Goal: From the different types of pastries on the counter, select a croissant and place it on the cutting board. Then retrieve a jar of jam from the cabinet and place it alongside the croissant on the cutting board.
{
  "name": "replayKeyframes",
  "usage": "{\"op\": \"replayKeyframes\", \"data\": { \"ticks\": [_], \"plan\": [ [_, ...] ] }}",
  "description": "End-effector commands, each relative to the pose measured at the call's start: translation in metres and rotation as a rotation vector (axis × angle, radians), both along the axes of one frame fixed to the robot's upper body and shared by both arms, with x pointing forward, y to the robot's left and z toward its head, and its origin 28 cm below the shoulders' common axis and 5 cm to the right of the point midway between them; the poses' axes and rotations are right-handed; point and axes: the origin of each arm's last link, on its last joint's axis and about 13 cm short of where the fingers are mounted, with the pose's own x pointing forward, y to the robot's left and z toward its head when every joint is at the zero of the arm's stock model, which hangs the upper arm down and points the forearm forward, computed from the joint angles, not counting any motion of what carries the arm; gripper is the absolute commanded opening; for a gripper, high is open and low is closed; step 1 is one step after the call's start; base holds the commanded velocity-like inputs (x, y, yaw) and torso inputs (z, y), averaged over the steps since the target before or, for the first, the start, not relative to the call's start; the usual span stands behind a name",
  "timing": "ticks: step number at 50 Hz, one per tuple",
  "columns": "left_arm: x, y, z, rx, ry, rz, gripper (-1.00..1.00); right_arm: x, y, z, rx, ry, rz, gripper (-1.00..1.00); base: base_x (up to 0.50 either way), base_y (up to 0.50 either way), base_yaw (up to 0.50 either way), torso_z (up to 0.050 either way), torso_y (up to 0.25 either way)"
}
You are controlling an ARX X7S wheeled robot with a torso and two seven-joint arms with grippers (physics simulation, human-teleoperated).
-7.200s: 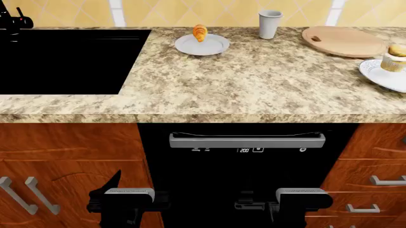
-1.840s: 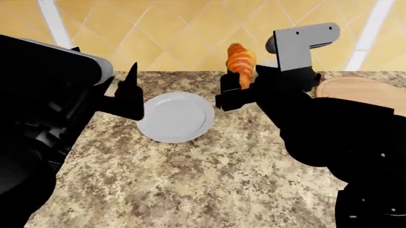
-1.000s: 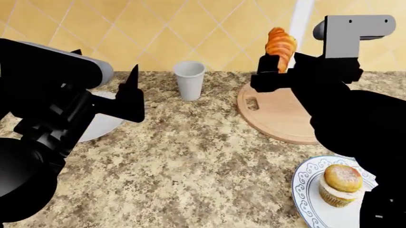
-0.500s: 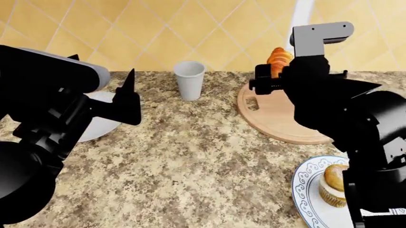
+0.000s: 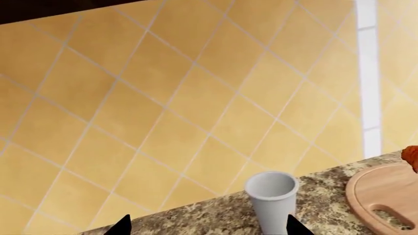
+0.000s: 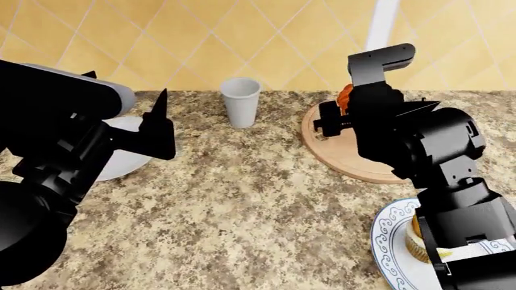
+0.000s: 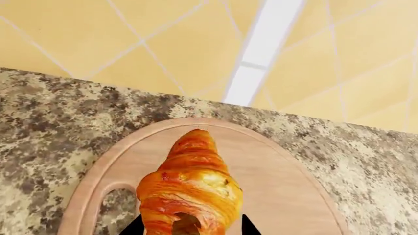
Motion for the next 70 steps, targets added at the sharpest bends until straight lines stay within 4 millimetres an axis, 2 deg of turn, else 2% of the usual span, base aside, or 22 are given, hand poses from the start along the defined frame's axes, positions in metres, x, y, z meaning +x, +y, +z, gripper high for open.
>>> {"op": "replayKeyframes", "data": {
  "ticks": [1,17,29,30,42,51,59,70],
  "plan": [
    [0.000,0.002,-0.001,-0.002,0.002,0.006,1.00,0.005,0.000,-0.013,-0.025,0.048,-0.003,-1.00,0.00,0.00,0.00,0.000,0.000],
    [0.000,0.003,-0.002,0.013,-0.009,0.015,1.00,0.006,-0.005,-0.022,-0.033,0.064,-0.029,-1.00,0.00,0.00,0.00,0.000,0.000],
    [0.001,0.003,-0.001,0.008,-0.015,0.013,1.00,0.007,-0.004,-0.021,-0.032,0.061,-0.023,-1.00,0.00,0.00,0.00,0.000,-0.166],
    [0.001,0.003,-0.001,0.006,-0.016,0.013,1.00,0.006,-0.004,-0.020,-0.033,0.060,-0.023,1.00,0.00,0.00,0.00,0.000,0.000],
    [-0.001,0.003,0.003,-0.011,-0.020,0.010,1.00,0.001,-0.008,0.000,-0.054,0.019,-0.033,1.00,0.00,0.00,0.00,0.000,0.000],
    [-0.002,0.003,0.003,-0.002,-0.022,0.007,1.00,-0.013,-0.007,0.033,-0.054,-0.071,0.015,1.00,0.00,0.00,0.00,0.000,0.188],
    [-0.006,0.005,0.005,0.000,-0.033,0.013,1.00,-0.039,-0.009,0.055,0.053,-0.214,0.114,1.00,0.00,0.00,0.00,0.000,0.250],
    [-0.011,0.003,0.001,0.005,-0.079,0.038,1.00,-0.079,-0.010,0.054,0.099,-0.373,0.231,1.00,-0.15,0.00,0.00,0.000,0.250]
  ]
}}
